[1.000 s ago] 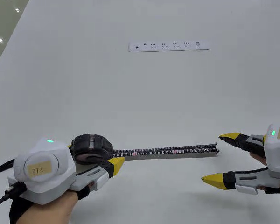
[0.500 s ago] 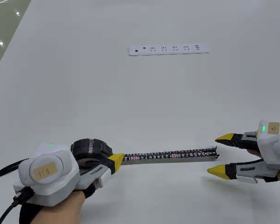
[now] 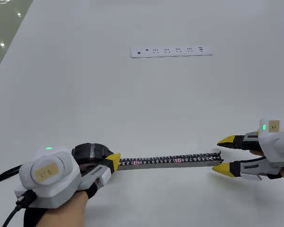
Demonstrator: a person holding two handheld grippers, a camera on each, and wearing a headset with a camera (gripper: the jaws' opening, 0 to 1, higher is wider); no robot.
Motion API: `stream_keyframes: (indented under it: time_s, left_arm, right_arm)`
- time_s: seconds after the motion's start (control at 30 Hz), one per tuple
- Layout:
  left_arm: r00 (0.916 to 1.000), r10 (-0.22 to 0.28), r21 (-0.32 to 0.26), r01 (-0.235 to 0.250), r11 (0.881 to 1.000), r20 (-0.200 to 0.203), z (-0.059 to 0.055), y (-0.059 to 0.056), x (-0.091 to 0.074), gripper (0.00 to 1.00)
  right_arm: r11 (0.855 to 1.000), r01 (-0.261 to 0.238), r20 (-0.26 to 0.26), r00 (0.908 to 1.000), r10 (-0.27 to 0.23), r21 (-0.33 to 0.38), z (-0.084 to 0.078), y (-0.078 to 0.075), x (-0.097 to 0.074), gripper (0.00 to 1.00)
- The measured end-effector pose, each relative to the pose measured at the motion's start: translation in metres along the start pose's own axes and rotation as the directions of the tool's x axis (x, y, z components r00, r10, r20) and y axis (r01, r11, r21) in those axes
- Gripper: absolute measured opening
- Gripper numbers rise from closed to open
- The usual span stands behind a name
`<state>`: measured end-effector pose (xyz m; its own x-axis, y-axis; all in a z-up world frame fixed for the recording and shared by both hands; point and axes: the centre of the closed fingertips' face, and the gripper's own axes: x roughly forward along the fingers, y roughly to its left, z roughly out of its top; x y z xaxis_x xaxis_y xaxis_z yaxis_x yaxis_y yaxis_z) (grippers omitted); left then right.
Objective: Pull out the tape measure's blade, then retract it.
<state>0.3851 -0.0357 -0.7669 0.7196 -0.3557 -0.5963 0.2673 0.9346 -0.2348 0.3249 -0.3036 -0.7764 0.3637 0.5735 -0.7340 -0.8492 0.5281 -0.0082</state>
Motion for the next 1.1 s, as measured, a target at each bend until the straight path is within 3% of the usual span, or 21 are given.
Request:
stream_keyframes:
  time_s: [0.4, 0.77, 1.1]
  left_arm:
    - [1.0000, -0.004, -0.008, 0.004, 1.000, -0.002, -0.001, 0.001, 0.002, 0.63]
    - [0.9999, -0.011, -0.012, 0.010, 1.000, -0.009, -0.001, 0.001, 0.002, 0.63]
    - [0.9999, -0.004, -0.015, 0.004, 1.000, -0.012, -0.001, 0.001, 0.002, 0.63]
  right_arm:
    - [0.997, -0.053, -0.048, 0.9976, 0.050, -0.050, -0.008, -0.005, 0.001, 0.24]
    - [0.986, -0.127, -0.104, 0.9878, 0.116, -0.108, -0.013, -0.001, 0.005, 0.16]
    - [0.973, -0.135, -0.141, 0.9840, 0.109, -0.185, -0.017, -0.001, 0.006, 0.13]
